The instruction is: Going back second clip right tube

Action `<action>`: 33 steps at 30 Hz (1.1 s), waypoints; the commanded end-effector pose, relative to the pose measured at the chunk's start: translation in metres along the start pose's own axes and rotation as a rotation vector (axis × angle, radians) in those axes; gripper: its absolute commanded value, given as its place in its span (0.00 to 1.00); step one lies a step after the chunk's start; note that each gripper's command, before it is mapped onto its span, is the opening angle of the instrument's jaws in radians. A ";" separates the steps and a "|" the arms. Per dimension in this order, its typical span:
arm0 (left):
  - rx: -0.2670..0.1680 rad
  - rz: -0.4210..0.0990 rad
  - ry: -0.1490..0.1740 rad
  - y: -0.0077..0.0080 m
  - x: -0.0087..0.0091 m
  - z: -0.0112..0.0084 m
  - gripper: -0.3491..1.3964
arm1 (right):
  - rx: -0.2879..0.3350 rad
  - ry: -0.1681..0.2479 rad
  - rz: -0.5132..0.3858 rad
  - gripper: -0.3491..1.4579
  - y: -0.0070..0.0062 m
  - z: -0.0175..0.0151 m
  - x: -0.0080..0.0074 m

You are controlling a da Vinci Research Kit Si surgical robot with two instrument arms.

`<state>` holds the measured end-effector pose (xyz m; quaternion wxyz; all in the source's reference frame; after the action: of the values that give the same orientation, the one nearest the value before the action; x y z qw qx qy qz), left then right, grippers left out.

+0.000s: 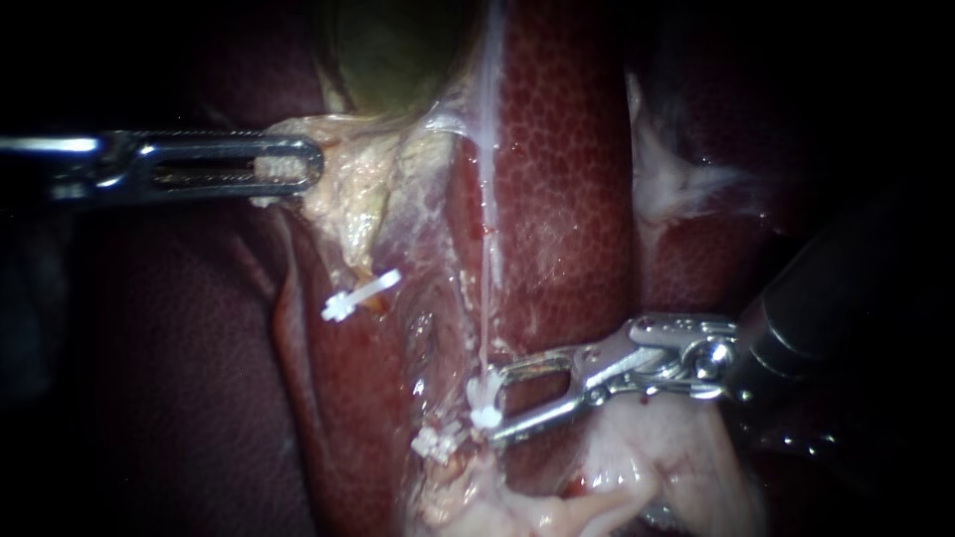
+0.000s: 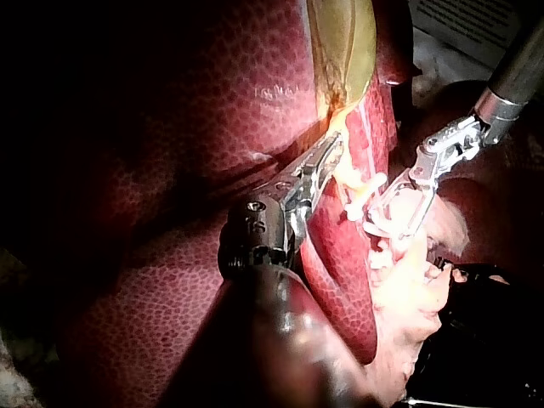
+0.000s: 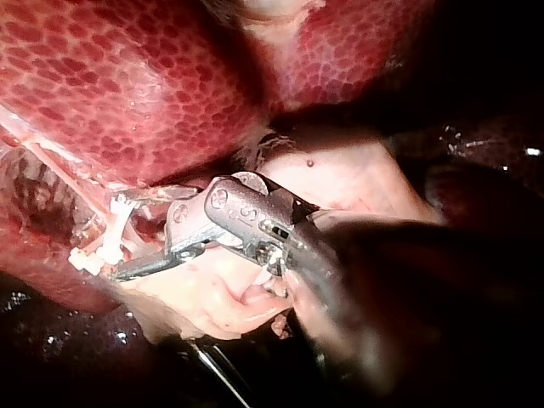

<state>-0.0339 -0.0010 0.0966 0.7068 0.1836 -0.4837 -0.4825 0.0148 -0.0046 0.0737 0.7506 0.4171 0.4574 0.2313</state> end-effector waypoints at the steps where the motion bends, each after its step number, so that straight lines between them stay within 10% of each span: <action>1: 0.001 0.000 0.000 0.0000 0.0000 0.0000 0.00 | 0.001 0.001 0.002 0.52 -0.0001 0.0001 0.0000; 33: 0.003 0.001 0.001 0.0002 0.0000 -0.0003 0.00 | 0.014 -0.016 -0.055 0.52 -0.0016 -0.0044 0.0020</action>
<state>-0.0336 -0.0010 0.0967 0.7069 0.1843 -0.4842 -0.4816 0.0119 -0.0022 0.0702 0.7571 0.4116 0.4650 0.2026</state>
